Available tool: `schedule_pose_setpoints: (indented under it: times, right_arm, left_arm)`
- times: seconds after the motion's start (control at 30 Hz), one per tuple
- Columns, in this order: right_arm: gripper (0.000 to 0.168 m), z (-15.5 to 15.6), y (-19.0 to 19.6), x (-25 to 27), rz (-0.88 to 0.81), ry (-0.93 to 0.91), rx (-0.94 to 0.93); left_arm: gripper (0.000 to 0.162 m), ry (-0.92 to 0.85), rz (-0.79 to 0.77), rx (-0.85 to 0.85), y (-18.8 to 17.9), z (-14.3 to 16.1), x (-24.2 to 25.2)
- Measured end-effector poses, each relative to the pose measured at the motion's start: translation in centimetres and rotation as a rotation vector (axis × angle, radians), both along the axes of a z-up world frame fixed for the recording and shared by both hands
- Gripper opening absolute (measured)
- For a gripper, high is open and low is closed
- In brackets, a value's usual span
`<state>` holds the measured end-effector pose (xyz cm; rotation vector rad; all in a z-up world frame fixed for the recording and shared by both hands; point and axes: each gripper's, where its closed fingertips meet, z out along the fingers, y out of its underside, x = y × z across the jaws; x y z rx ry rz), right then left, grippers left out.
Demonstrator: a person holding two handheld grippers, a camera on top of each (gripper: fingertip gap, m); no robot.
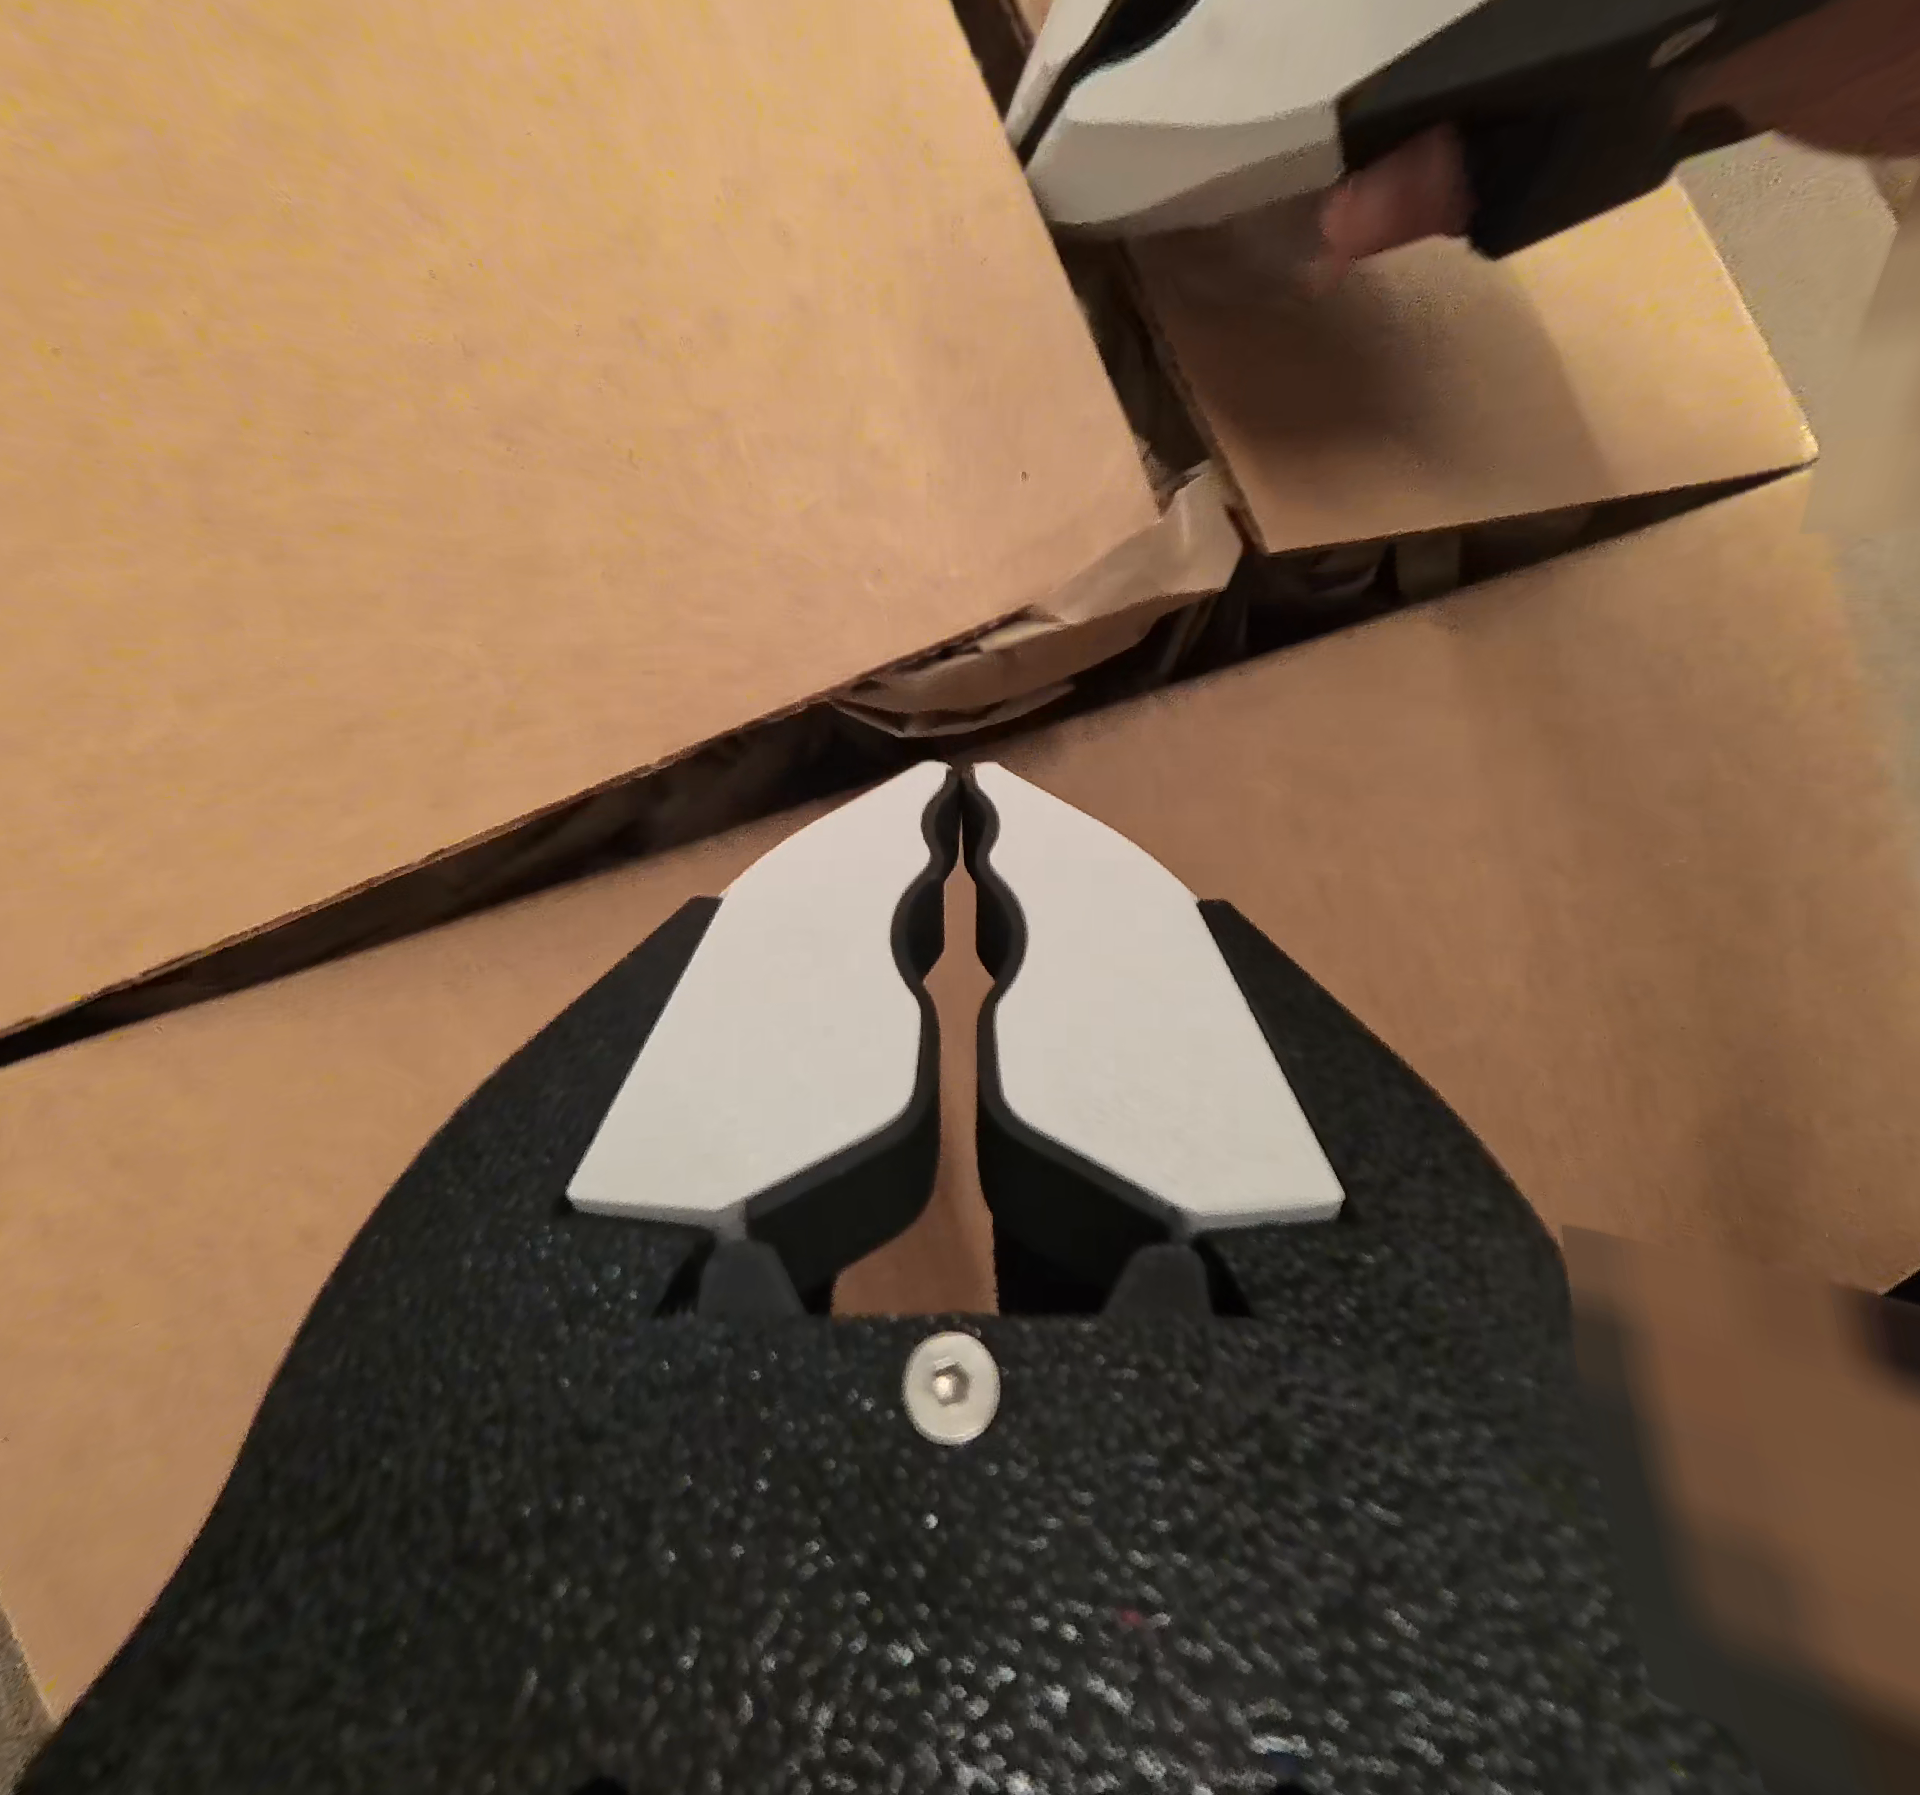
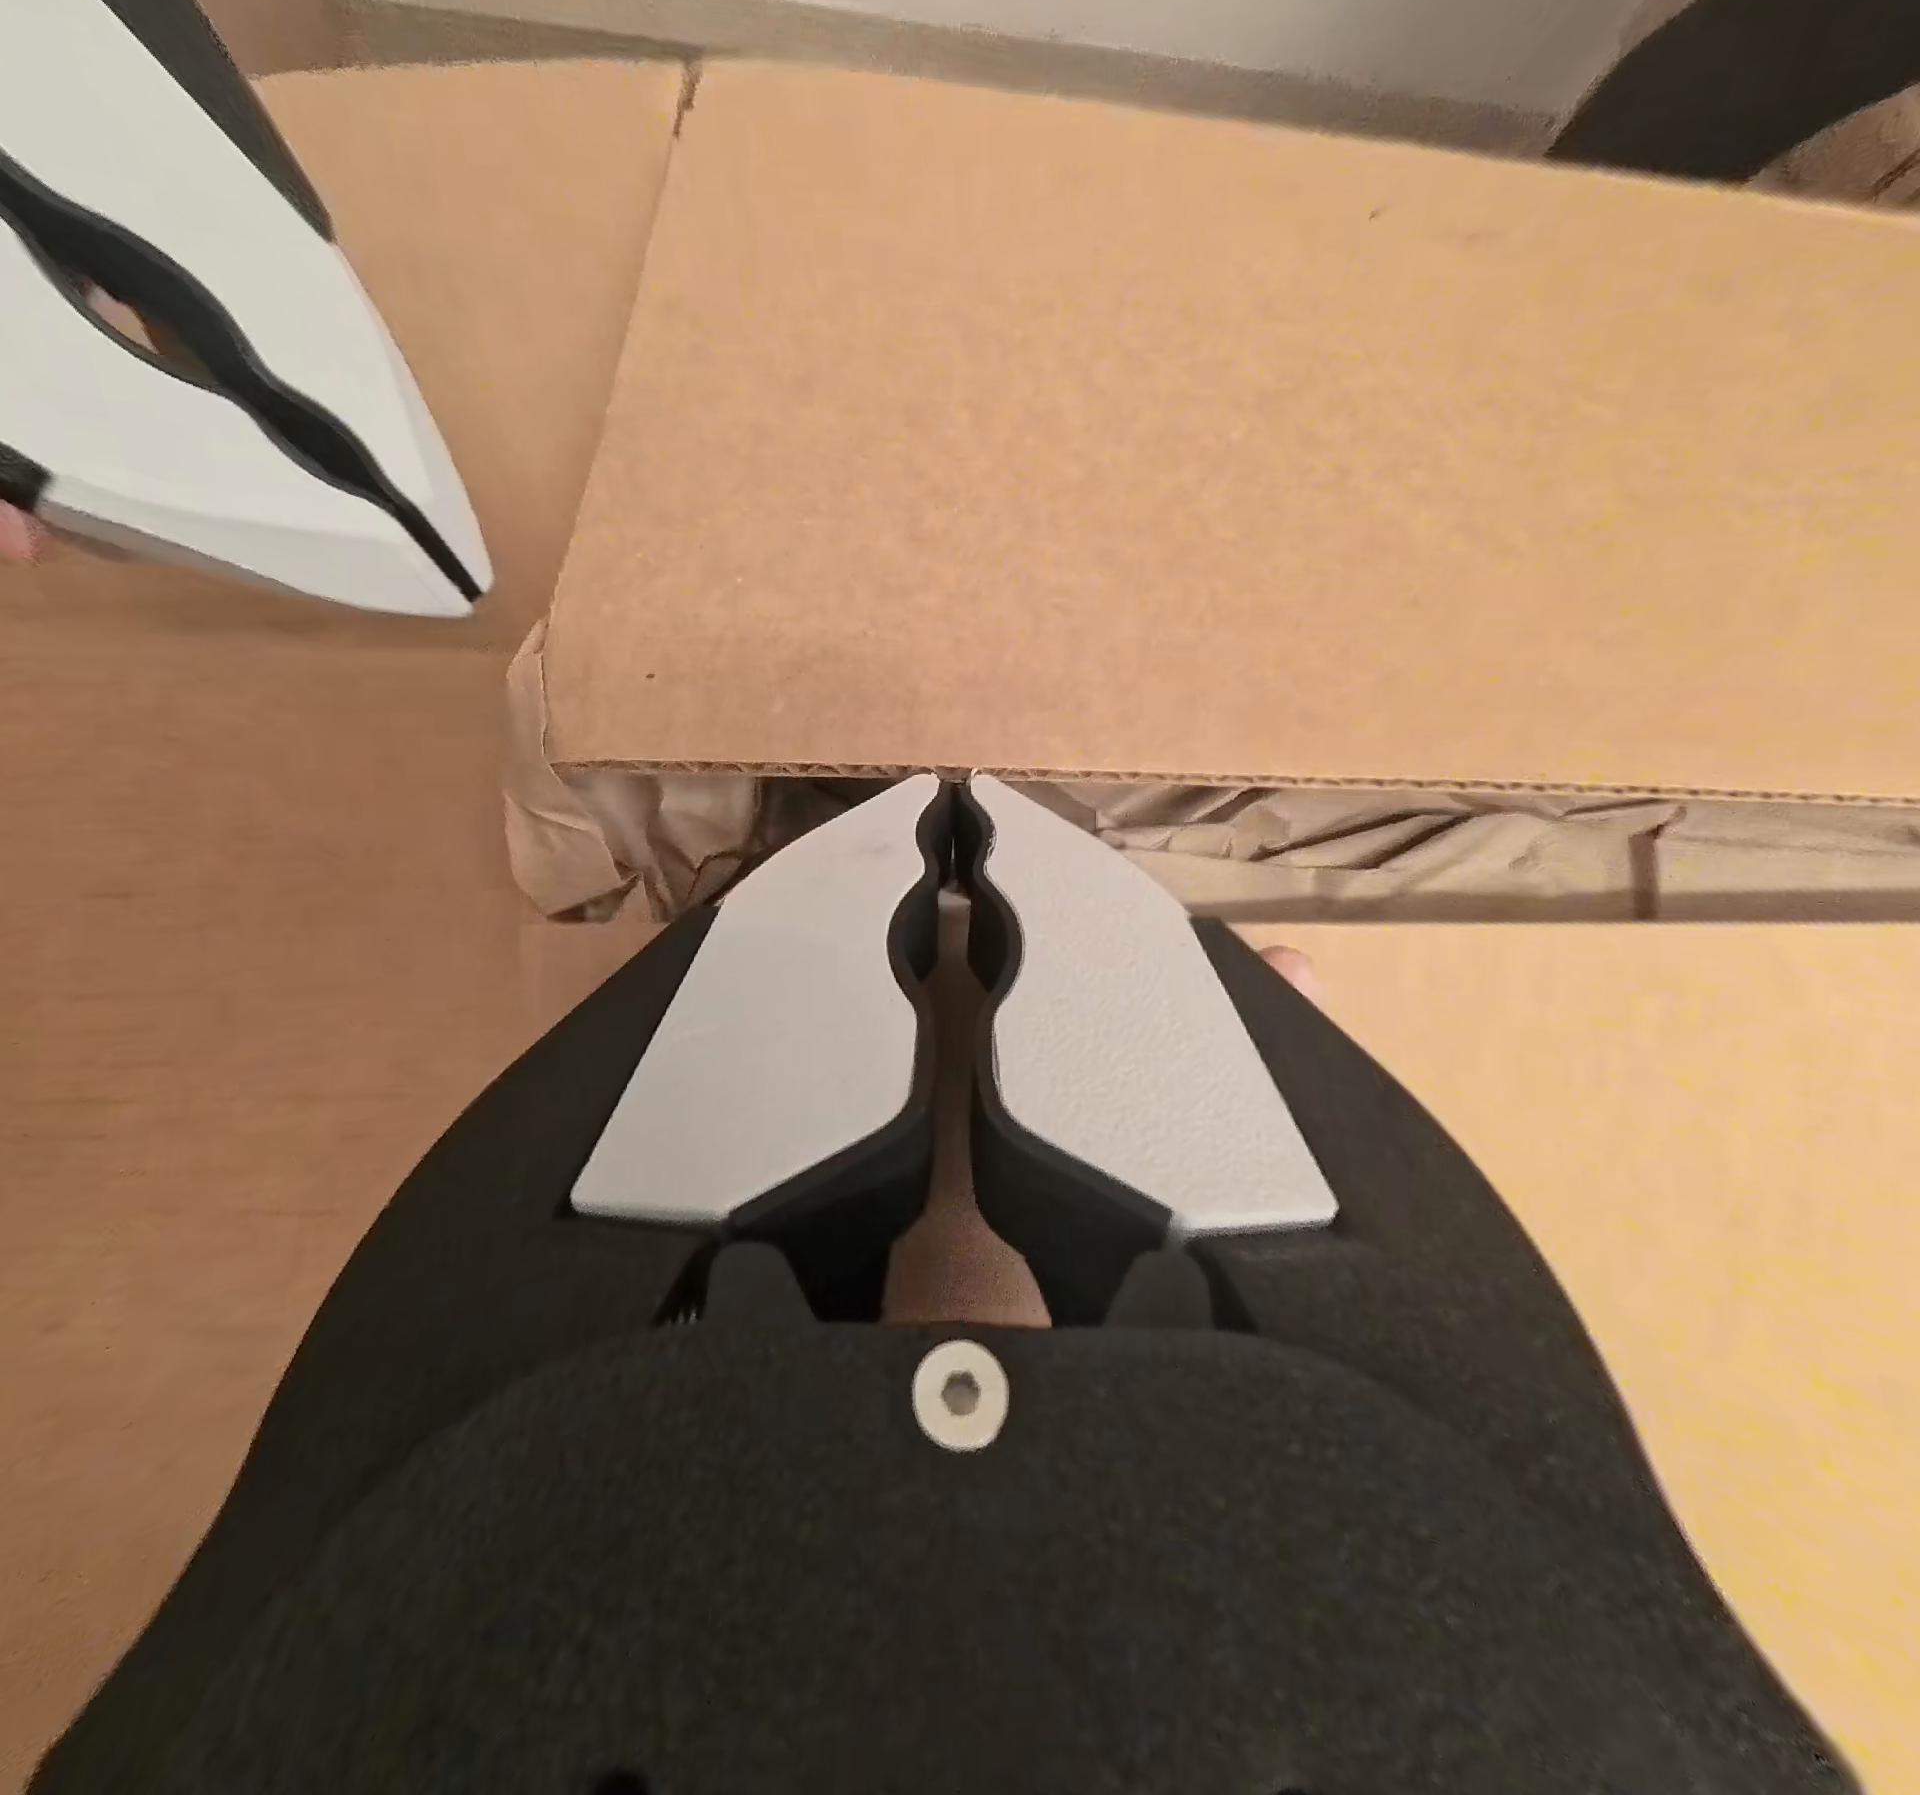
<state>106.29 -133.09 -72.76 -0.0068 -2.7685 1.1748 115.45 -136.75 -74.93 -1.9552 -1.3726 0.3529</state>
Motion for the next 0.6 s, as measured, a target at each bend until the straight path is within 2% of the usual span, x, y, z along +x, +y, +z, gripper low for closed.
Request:
schedule_pose_setpoints:
  times: [0.2, 0.33, 0.6]
  right_arm:
    - [0.0, 5.3, -3.0, 0.0, 0.021, -0.002, -0.071]
    - [0.0, 6.2, -5.6, 0.0, 0.09, 0.028, -0.013]
    - [0.0, 11.8, -10.8, -0.6, 0.058, -0.007, -0.167]
  left_arm:
    - [0.0, 0.029, 0.029, -0.022, -1.6, 1.7, -0.7]
    - [0.0, 0.052, 0.057, -0.028, -3.1, 3.0, -0.9]
    - [0.0, 0.236, 0.129, -0.184, -6.4, 8.3, -2.6]
